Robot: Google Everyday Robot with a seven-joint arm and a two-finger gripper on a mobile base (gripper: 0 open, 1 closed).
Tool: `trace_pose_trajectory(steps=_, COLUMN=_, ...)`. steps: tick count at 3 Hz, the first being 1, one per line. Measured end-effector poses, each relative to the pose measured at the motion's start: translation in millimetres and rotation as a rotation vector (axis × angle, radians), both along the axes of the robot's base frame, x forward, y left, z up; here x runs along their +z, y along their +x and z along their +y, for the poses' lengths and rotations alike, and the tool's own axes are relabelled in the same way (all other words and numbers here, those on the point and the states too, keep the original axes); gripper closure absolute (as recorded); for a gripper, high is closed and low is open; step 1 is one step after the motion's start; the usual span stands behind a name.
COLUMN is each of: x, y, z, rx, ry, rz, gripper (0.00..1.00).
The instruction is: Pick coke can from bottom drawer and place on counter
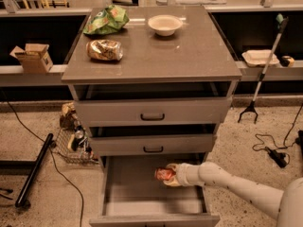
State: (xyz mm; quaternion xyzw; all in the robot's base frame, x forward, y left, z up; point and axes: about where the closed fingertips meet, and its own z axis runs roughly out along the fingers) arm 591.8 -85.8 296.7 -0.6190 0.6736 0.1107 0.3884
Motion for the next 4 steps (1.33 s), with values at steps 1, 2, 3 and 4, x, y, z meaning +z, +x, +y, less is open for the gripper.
trace_pose_trajectory(steps=1, x=39.1, y=-36.8, z=-9.2, rx=0.002, ry=-0.020, rz=0.003, gripper=1.00)
trace_pose_trajectory(steps=2, x=90.5, y=-69.6, z=-12.0, rx=-0.003, ry=-0.047, rz=-0.013, gripper=1.00)
trace_pose_trajectory(steps=3, x=107.6, y=-86.5, z=-9.6, rx=0.026, ry=-0.073, rz=-0.017, gripper=1.00)
trace_pose_trajectory(steps=4, x=107.7, y=-86.5, z=-8.6, rx=0.044, ry=-0.051, rz=-0.009, gripper=1.00)
